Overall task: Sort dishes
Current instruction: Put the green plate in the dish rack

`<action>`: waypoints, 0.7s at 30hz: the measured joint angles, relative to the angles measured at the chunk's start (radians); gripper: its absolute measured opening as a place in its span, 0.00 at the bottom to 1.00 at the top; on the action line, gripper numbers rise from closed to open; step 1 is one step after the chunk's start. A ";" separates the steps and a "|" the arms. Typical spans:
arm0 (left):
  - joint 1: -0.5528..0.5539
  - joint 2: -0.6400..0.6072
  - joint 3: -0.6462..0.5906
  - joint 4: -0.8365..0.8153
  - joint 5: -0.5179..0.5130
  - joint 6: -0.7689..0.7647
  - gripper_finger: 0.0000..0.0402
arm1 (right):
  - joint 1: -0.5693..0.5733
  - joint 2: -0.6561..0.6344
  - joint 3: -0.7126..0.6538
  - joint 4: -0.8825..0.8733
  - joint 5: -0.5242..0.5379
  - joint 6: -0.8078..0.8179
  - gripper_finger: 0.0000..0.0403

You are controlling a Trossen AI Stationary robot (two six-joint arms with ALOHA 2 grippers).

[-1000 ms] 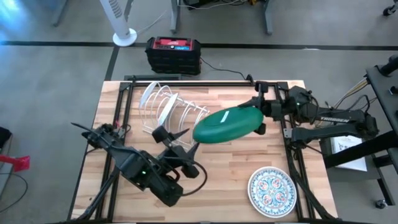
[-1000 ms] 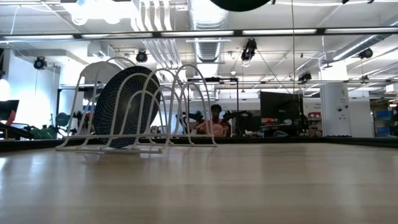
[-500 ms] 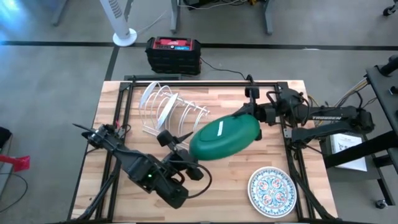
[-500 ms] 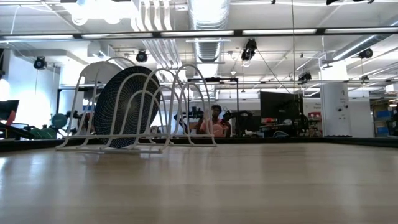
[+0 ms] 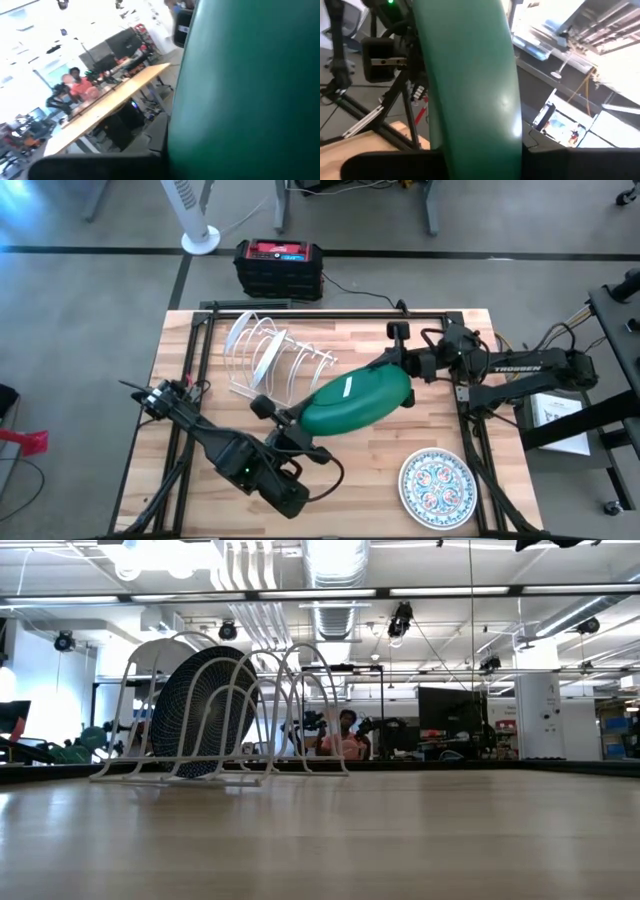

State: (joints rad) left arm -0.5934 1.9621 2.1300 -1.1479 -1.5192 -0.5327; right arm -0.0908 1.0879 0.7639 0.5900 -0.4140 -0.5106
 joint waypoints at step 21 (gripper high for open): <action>0.034 -0.031 0.114 -0.416 -0.052 -0.392 0.07 | -0.021 -0.175 -0.001 -0.408 0.539 0.227 0.58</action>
State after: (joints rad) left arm -0.5592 1.9311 2.2440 -1.5638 -1.5715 -0.9250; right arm -0.1115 0.9133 0.7631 0.1816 0.1253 -0.2833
